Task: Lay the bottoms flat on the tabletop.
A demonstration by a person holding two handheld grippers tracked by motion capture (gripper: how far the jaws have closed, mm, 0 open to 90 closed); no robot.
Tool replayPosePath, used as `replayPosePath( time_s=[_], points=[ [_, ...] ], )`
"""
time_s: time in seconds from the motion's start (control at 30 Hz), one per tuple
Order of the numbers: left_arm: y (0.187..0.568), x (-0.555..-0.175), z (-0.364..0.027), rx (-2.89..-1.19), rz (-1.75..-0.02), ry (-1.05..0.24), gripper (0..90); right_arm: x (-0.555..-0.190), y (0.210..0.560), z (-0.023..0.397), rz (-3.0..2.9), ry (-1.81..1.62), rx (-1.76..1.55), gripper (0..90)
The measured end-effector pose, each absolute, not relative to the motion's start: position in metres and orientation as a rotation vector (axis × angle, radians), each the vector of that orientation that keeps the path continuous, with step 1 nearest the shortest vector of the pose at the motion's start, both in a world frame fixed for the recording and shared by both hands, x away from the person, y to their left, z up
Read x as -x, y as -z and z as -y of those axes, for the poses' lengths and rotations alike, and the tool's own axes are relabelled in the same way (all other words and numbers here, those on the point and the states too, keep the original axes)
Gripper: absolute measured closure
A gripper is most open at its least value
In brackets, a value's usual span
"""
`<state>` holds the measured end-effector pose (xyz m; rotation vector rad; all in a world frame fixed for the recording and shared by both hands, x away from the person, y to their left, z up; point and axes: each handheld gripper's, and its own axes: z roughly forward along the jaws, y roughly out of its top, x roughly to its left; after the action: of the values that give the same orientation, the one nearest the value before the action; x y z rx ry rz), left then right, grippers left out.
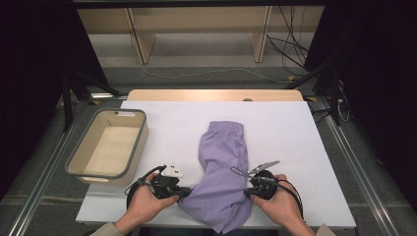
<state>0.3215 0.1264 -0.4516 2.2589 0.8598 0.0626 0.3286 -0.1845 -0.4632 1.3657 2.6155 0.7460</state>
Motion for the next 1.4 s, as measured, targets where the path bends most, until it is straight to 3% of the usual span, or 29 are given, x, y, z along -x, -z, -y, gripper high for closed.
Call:
replayPosePath(
  time_s=[0.17,0.3,0.77,0.83,0.97,1.0,1.27,1.4],
  points=[
    [0.448,-0.313,-0.118,-2.201,-0.84,-0.024,87.4,-0.328,0.45,0.178,-2.484,-0.907,-1.305,69.8],
    [0.452,-0.305,-0.098,-2.2,-0.766,-0.015,87.2,-0.328,0.445,0.168,-2.452,-1.064,-1.253,62.5],
    [0.462,-0.302,-0.072,-2.221,-0.696,-0.019,86.2,-0.361,0.439,0.109,-2.601,-1.118,-1.194,49.0],
    [0.465,-0.301,-0.07,-2.219,-0.681,-0.02,84.8,-0.367,0.448,0.096,-2.653,-1.066,-1.187,53.3],
    [0.466,-0.3,-0.069,-2.222,-0.677,-0.024,84.9,-0.366,0.458,0.093,-2.683,-0.944,-1.166,84.3],
    [0.466,-0.301,-0.07,-2.223,-0.679,-0.024,84.7,-0.366,0.457,0.095,-2.675,-0.939,-1.183,88.3],
    [0.462,-0.3,-0.07,-2.205,-0.654,-0.034,79.8,-0.368,0.444,0.121,-2.631,-0.947,-1.246,90.0],
    [0.458,-0.3,-0.071,-2.17,-0.645,-0.05,72.5,-0.368,0.44,0.137,-2.593,-0.959,-1.297,90.0]
  ],
)
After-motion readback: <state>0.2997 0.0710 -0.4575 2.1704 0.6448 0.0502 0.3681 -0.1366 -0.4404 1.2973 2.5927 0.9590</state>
